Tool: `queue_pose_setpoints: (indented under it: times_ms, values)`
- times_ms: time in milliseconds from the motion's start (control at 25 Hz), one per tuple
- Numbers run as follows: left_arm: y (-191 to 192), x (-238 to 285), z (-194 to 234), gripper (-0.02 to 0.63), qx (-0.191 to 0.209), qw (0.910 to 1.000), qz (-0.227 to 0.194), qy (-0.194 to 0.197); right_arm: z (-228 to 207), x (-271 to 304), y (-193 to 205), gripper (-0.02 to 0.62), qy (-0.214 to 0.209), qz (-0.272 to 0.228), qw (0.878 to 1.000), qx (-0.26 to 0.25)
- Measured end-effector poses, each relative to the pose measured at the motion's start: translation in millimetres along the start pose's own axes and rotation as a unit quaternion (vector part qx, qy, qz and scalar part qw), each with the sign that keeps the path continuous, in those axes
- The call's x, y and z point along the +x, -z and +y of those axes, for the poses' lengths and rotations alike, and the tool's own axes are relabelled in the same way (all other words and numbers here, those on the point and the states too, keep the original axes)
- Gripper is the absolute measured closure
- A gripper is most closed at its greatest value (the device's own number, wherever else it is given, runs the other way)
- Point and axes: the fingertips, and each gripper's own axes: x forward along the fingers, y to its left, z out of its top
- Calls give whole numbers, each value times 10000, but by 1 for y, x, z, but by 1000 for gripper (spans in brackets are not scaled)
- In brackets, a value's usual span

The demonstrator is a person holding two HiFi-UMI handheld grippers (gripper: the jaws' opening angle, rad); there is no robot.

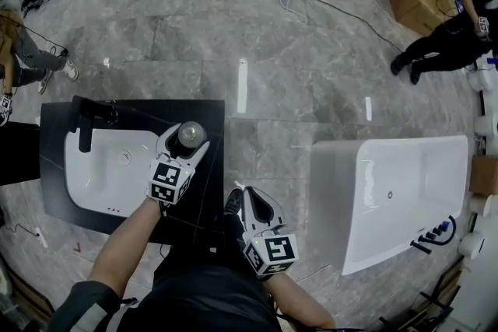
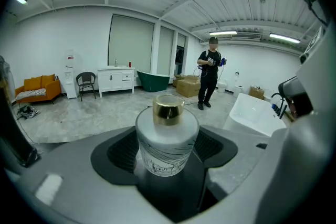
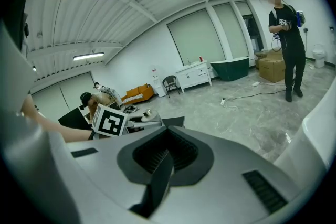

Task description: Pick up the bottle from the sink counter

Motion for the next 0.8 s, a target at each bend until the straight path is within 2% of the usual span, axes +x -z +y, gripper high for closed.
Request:
queue_pose_setpoints:
  times_ms: [200, 440, 800]
  values:
    - [-1, -32, -12, 275, -81, 9999, 50, 42, 10, -2, -1, 589, -84, -43, 9999, -88]
    - [-18, -82, -40, 275, -225, 9992, -87, 330, 28, -14, -9, 589, -181, -133, 9995, -208]
    - [-33, -144, -64, 275, -315, 9982, -184, 473, 58, -24, -17, 589, -371, -325, 9980, -398]
